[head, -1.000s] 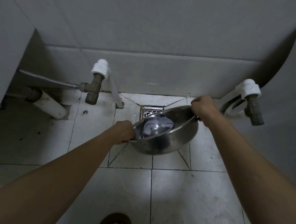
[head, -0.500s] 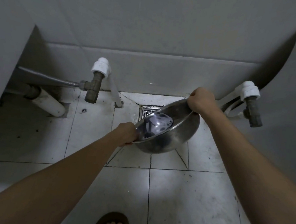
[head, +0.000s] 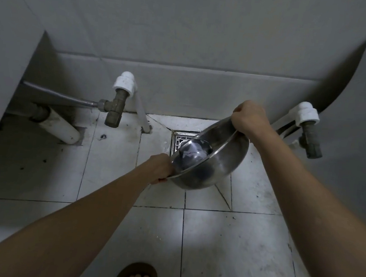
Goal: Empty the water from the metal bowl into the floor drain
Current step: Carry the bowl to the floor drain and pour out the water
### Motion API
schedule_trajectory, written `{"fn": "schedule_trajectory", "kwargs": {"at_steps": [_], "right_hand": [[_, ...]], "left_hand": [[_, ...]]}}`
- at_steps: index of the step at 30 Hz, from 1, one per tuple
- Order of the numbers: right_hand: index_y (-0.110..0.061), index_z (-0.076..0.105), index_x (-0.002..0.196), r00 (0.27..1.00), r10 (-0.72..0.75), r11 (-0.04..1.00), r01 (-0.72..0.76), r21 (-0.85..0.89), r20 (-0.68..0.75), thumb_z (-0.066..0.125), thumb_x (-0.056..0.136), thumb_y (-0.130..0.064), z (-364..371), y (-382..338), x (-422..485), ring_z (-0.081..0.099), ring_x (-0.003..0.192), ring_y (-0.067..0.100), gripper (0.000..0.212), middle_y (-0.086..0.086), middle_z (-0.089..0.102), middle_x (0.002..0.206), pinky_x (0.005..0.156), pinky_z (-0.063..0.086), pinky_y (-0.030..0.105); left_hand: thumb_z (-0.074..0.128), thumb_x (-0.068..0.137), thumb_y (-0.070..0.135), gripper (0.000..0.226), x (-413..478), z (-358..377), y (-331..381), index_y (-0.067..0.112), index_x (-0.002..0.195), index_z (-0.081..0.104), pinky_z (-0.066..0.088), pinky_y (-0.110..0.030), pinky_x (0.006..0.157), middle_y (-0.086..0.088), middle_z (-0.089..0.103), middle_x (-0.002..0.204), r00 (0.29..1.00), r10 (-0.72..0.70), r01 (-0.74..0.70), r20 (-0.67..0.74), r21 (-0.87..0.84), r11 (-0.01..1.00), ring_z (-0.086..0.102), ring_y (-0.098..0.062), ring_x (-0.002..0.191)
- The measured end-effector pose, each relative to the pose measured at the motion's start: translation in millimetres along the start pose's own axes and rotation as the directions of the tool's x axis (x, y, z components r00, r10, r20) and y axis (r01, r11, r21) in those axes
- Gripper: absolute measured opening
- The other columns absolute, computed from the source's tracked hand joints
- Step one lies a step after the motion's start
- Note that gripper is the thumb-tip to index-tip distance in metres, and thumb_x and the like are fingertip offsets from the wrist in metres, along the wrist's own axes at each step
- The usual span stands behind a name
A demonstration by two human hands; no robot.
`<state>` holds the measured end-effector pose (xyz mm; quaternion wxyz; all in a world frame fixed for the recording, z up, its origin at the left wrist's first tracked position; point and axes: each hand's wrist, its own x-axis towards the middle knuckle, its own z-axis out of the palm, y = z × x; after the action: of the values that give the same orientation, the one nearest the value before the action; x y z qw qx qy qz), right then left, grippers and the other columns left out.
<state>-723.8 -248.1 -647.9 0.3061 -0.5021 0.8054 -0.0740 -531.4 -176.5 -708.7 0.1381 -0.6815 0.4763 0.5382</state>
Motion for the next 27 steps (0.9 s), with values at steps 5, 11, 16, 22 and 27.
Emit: {"fn": "schedule_trajectory", "kwargs": {"at_steps": [5, 11, 16, 22, 27], "right_hand": [[-0.003, 0.067, 0.106, 1.0, -0.012, 1.0, 0.011, -0.008, -0.017, 0.044, 0.077, -0.008, -3, -6, -3, 0.06, 0.104, 0.035, 0.037, 0.019, 0.064, 0.115, 0.089, 0.052, 0.043], [-0.003, 0.064, 0.113, 1.0, -0.009, 1.0, 0.009, 0.014, -0.004, 0.045, 0.082, -0.008, -4, -10, -6, 0.058, 0.108, 0.034, 0.036, 0.018, 0.062, 0.119, 0.093, 0.051, 0.047], [-0.004, 0.063, 0.116, 1.0, -0.02, 1.0, 0.02, 0.02, -0.001, 0.045, 0.084, -0.009, -3, -17, -7, 0.058, 0.109, 0.032, 0.036, 0.016, 0.061, 0.121, 0.092, 0.05, 0.041], [-0.005, 0.062, 0.117, 0.998, -0.061, 0.998, 0.061, 0.005, -0.008, 0.045, 0.082, -0.006, -5, -28, -11, 0.058, 0.109, 0.031, 0.039, 0.016, 0.061, 0.121, 0.086, 0.047, 0.036], [-0.003, 0.063, 0.115, 0.995, -0.103, 0.995, 0.103, -0.002, -0.014, 0.044, 0.081, -0.005, -8, -36, -17, 0.057, 0.111, 0.033, 0.039, 0.016, 0.061, 0.122, 0.09, 0.049, 0.037]], "left_hand": [[0.05, 0.096, 0.024, 0.026, 1, 4, -1, 0.011, 0.074, 0.047, 0.026, -0.007, 0.024, -0.002, 0.043, 0.059, 1.0, 0.007, -0.007, 0.014, -0.051, 0.999, 0.037, -0.009, 0.045], [0.049, 0.096, 0.025, 0.021, 3, 5, -1, 0.008, 0.085, 0.049, 0.026, -0.008, 0.025, -0.003, 0.044, 0.06, 1.0, 0.014, -0.014, 0.008, -0.046, 0.999, 0.037, -0.01, 0.043], [0.045, 0.097, 0.023, 0.017, 4, 9, -2, 0.007, 0.09, 0.049, 0.026, -0.011, 0.025, -0.003, 0.044, 0.059, 1.0, 0.013, -0.012, 0.019, -0.043, 0.999, 0.036, -0.01, 0.043], [0.044, 0.097, 0.021, 0.014, 4, 15, -1, 0.008, 0.093, 0.048, 0.028, -0.016, 0.031, -0.001, 0.044, 0.059, 0.999, 0.013, -0.01, 0.037, -0.061, 0.998, 0.035, -0.009, 0.043], [0.043, 0.097, 0.02, 0.012, 6, 20, 0, 0.009, 0.096, 0.047, 0.028, -0.015, 0.032, -0.001, 0.043, 0.059, 0.999, 0.012, -0.006, 0.046, -0.133, 0.991, 0.035, -0.009, 0.043]]}}
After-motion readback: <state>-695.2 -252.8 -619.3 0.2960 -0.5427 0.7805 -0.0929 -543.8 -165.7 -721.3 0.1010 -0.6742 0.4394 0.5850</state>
